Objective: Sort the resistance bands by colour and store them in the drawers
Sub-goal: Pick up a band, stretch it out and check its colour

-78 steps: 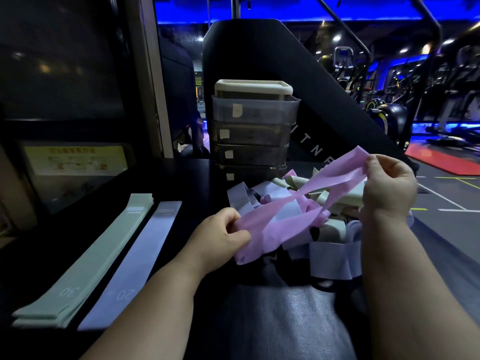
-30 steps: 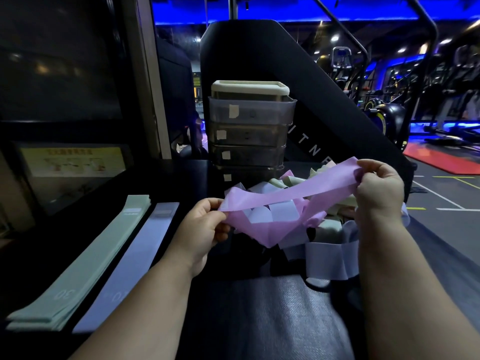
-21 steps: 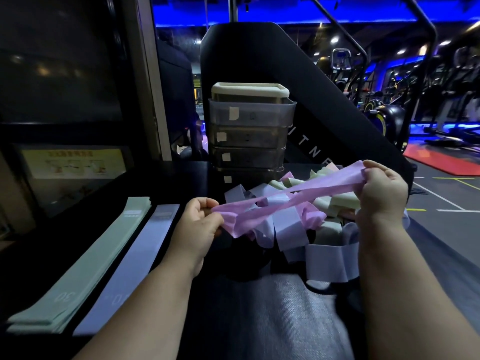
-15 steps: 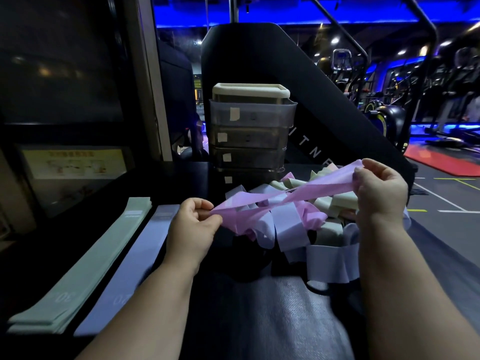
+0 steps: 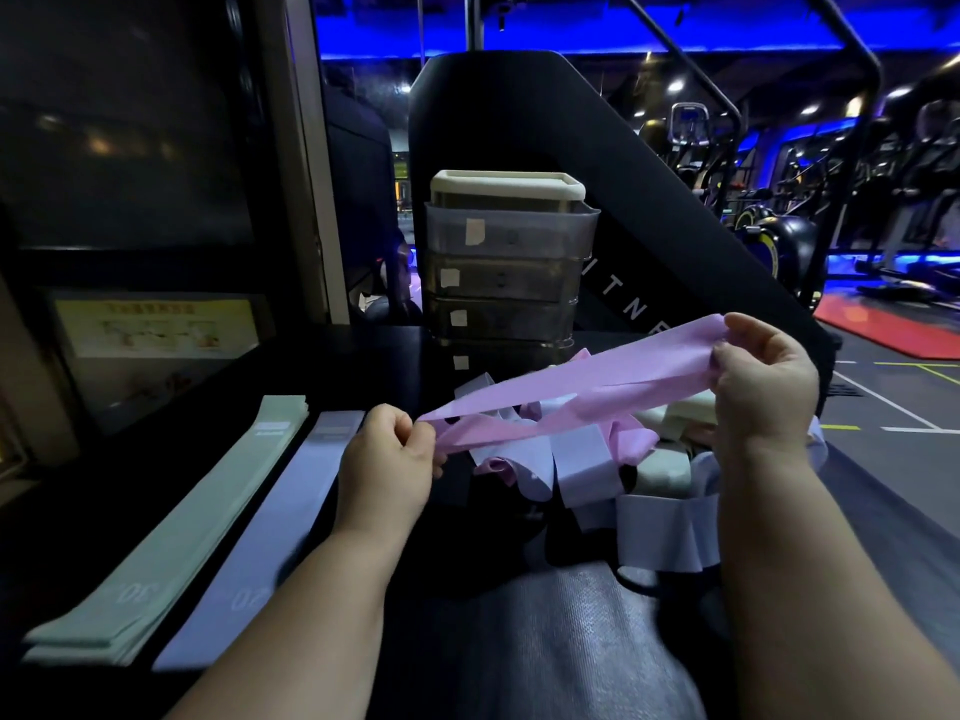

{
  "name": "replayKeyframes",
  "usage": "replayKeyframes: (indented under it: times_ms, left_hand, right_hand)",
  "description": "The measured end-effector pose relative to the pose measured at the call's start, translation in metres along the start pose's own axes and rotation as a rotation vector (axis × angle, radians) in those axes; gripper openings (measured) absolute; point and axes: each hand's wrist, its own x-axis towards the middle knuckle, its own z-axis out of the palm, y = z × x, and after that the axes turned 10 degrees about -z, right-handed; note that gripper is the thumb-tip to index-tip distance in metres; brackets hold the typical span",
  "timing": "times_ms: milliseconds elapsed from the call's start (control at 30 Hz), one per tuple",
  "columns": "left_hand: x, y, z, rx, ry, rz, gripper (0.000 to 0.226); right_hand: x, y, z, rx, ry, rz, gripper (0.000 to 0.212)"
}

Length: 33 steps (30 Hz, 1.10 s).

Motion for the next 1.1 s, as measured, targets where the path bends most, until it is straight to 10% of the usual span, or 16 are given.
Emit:
replayKeyframes:
  times_ms: [433, 667, 900, 1100]
  left_hand:
    - [-0.003, 0.011, -0.003, -0.46, -0.183, -0.19, 0.016]
    - [-0.004, 0.007, 0.001, -0.337, -0.127, -0.116, 0.018]
    - [-0.004, 0.01, -0.002, -0.565, -0.4, -0.299, 0.021]
    - [-0.007, 0.005, -0.003, -0.16, -0.149, -0.108, 0.013]
  right_hand:
    - [-0.003, -0.001, 0.002, 0.009, -0.038, -0.008, 0.021]
    - [-0.003, -0.005, -0.001, 0.026, 0.013, -0.009, 0.029]
    - [-0.002, -0.01, -0.003, 0.069, 0.078, 0.017, 0.035]
    - [-0.001, -0.008, -0.003, 0.042, 0.082, 0.019, 0.032]
